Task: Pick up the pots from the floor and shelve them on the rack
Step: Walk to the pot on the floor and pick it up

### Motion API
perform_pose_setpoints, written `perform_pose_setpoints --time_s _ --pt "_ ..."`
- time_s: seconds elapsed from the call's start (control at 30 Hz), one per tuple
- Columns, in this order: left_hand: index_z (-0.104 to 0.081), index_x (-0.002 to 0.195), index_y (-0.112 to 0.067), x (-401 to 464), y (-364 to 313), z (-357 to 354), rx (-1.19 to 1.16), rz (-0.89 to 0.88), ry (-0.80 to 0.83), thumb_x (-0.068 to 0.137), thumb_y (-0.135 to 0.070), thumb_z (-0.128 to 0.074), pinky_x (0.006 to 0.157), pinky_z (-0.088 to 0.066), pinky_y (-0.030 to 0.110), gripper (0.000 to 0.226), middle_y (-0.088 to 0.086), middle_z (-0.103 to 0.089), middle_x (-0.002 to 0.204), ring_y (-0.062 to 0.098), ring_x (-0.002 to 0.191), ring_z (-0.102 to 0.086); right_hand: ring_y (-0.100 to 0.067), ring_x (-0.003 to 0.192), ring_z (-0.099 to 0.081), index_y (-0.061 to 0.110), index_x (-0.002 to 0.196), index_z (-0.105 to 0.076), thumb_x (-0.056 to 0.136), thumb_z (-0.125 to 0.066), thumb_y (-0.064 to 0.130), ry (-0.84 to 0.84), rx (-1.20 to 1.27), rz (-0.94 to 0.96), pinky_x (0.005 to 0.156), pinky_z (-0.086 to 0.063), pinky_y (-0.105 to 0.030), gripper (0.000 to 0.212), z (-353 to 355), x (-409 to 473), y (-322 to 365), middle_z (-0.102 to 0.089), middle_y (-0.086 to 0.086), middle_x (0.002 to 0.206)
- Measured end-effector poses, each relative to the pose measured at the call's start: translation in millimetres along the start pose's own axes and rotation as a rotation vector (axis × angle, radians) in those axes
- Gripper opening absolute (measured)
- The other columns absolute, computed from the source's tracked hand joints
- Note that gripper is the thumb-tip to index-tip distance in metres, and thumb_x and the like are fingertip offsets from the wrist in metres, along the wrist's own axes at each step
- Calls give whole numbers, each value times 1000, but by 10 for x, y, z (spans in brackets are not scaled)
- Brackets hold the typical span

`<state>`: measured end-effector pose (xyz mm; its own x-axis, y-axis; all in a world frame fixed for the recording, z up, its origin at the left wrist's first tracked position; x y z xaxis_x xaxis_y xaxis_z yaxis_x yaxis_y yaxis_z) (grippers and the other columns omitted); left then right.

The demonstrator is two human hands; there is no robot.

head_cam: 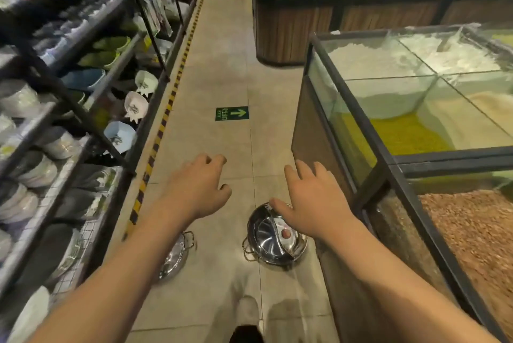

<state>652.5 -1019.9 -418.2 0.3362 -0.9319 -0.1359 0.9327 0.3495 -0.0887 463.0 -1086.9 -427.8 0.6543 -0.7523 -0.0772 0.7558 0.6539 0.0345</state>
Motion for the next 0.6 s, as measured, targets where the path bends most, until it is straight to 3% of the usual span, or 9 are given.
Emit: perform_pose_setpoints --time_s 0.13,0.3,0.47,0.6 --pt "-35 147 -23 769 174 -1353 -41 -3 47 91 -46 -52 94 -49 52 62 11 -46 141 35 120 -53 -39 121 -44 14 130 -47 93 -41 67 62 44 -49 103 -38 -50 65 -1403 600 -168 -48 -11 139" --pt "-35 145 -25 1473 445 -3371 -49 2 122 90 -47 -52 90 -49 48 62 10 -47 140 34 117 -55 -40 138 -30 18 150 -35 93 -40 67 172 96 -117 114 -28 -51 75 -3519 1111 -559 -34 -10 157" --pt "-36 145 -25 1862 574 -5598 -49 -3 277 88 -48 -51 89 -50 47 63 11 -47 136 36 113 -57 -39 123 -43 20 146 -37 92 -43 66 306 68 -198 103 -39 -49 71 -5797 1144 -1064 -45 -8 145" --pt "-40 139 -24 1955 493 -6830 -131 -22 376 71 -66 -34 90 -50 47 81 14 -48 126 36 106 -58 -40 121 -45 19 143 -39 89 -38 74 388 36 -243 101 -41 -50 77 -6964 1104 -1457 -47 -10 144"
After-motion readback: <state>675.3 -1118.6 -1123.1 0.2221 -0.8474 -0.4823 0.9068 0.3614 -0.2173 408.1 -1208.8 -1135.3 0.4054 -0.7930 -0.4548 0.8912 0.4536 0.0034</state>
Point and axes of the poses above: each hand's wrist, its own x-axis towards the middle knuckle, its own z-axis out of the back of the hand, y = z × x, the point moved 7 cm from there along x, towards the middle knuckle
